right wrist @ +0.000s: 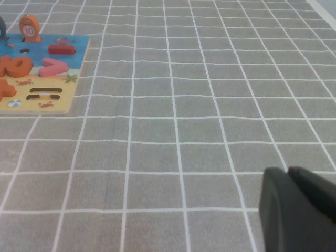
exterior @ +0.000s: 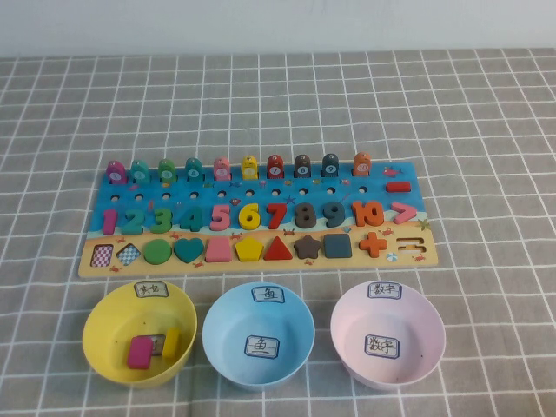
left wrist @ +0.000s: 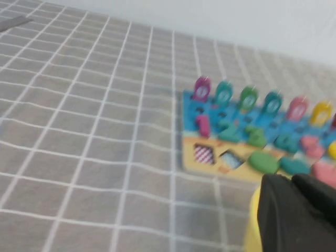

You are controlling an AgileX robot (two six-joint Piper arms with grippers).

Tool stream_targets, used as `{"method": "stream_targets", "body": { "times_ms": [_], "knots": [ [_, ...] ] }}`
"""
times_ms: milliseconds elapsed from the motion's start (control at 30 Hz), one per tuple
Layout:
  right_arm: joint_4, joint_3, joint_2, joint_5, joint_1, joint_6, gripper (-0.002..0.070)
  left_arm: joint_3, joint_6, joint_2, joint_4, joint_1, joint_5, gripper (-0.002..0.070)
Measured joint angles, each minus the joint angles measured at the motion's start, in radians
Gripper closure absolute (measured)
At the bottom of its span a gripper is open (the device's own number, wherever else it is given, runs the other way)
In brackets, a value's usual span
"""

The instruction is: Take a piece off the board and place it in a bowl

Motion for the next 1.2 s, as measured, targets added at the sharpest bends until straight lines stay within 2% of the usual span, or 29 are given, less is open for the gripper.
{"method": "stream_targets", "body": {
  "times_ms": [233, 467, 600, 733, 1000, 1200],
  "knots": [
    [0.0, 0.0, 0.0, 0.002, 0.0, 0.0, 0.0694, 0.0, 0.0, 0.0, -0.264, 0.0, -0.086, 0.0676],
    [0.0, 0.0, 0.0, 0.002, 0.0, 0.0, 0.0694, 0.0, 0.07, 0.0, -0.319, 0.0, -0.151, 0.0676],
    [0.0, 0.0, 0.0, 0.002, 0.0, 0.0, 0.0694, -0.064, 0.055, 0.023, -0.335, 0.0, -0.062, 0.0676],
    [0.0, 0.0, 0.0, 0.002, 0.0, 0.0, 0.0694, -0.208, 0.053, 0.181, -0.307, 0.0, 0.032, 0.0676],
    [0.0, 0.0, 0.0, 0.002, 0.0, 0.0, 0.0694, -0.564, 0.053, 0.64, -0.125, 0.0, 0.229, 0.0676],
    [0.0, 0.0, 0.0, 0.002, 0.0, 0.0, 0.0694, -0.84, 0.08, 0.958, -0.044, 0.002, 0.413, 0.0676]
  ]
}}
